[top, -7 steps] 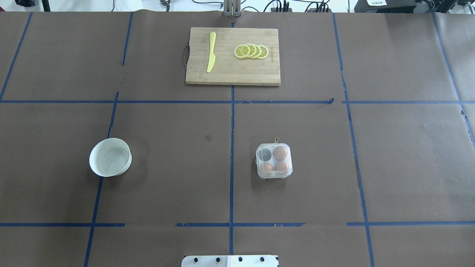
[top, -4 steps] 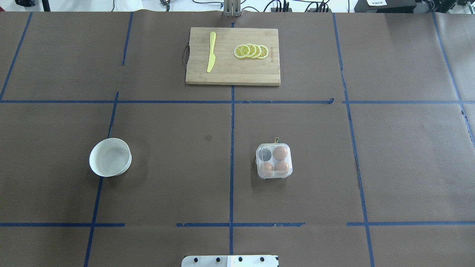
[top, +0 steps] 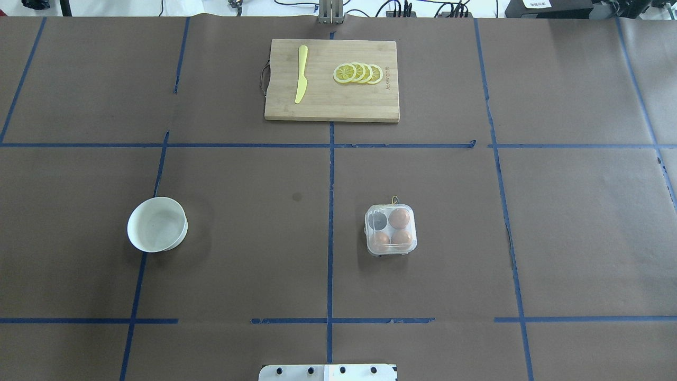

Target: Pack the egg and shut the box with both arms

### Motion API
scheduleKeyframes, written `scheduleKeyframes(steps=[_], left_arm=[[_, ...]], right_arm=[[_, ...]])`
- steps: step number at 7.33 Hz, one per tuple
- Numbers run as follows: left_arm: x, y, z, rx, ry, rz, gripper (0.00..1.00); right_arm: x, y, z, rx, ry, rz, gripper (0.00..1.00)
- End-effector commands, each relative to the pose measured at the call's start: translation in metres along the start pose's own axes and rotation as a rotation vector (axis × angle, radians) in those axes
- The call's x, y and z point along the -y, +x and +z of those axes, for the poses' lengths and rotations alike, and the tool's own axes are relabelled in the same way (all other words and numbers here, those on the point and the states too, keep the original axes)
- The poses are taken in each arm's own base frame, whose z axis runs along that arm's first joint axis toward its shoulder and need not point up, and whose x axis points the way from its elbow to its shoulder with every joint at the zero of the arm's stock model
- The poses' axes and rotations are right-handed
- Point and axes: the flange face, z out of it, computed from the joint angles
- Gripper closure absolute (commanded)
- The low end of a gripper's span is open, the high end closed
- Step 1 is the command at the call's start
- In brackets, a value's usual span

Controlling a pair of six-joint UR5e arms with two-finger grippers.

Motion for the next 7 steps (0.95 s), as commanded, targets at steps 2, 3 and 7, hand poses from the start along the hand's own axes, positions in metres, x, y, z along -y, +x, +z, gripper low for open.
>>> scheduleKeyframes(steps=[2, 3, 7], left_arm=[[0.0028, 0.0019, -0.0022, 0.003, 0.006, 0.006, 0.00], [0.0038, 0.0029, -0.0032, 0.004, 0.009, 0.010, 0.00], [0.0072, 0.0035, -0.0041, 0.005, 0.011, 0.014, 0.00]], right_arm=[[-0.0019, 0.0017, 0.0021, 0.000, -0.004, 0.005, 0.00], [-0.0022, 0.0025, 0.0036, 0.009, -0.004, 0.010, 0.00], [0.0036, -0.0042, -0.0002, 0.039, 0.015, 0.108, 0.00]])
